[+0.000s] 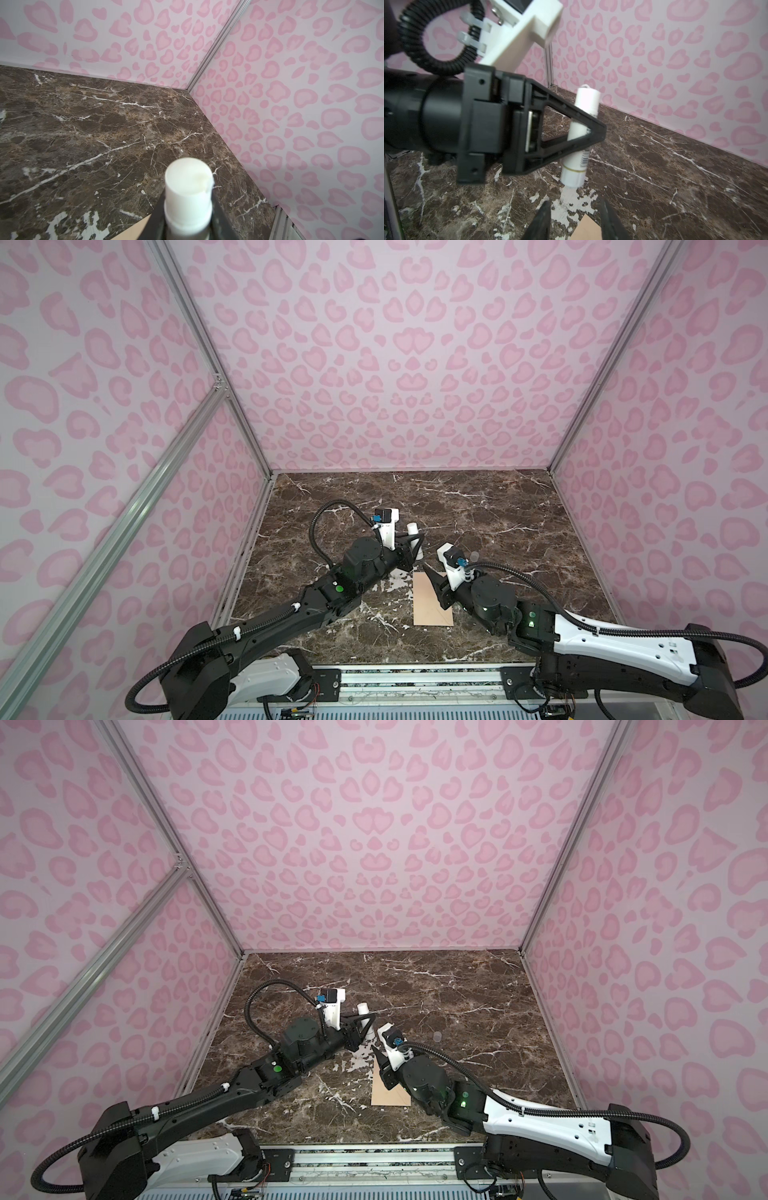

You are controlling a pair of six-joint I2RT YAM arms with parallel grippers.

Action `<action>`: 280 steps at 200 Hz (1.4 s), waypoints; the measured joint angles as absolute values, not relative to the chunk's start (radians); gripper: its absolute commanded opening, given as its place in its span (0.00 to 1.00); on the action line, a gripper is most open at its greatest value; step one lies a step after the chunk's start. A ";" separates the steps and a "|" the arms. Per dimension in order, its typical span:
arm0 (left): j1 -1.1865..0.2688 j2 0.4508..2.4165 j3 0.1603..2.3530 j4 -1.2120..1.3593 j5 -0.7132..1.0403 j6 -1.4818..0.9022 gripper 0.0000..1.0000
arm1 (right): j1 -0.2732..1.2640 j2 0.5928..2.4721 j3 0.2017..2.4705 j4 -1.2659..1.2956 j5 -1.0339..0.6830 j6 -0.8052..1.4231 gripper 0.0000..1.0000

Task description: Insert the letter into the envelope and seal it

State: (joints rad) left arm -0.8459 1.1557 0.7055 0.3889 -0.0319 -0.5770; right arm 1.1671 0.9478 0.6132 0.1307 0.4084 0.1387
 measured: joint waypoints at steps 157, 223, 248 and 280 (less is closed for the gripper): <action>-0.720 1.179 0.596 0.790 0.526 -0.715 0.04 | 0.815 0.899 0.376 0.599 -0.473 0.466 0.54; -0.720 1.211 0.596 0.891 0.576 -0.751 0.04 | 0.785 0.937 0.393 0.672 -0.566 0.516 0.49; -0.726 1.216 0.596 0.897 0.588 -0.758 0.04 | 0.768 0.952 0.393 0.676 -0.569 0.536 0.50; -0.728 1.224 0.596 0.911 0.602 -0.759 0.04 | 0.751 0.958 0.393 0.680 -0.569 0.555 0.51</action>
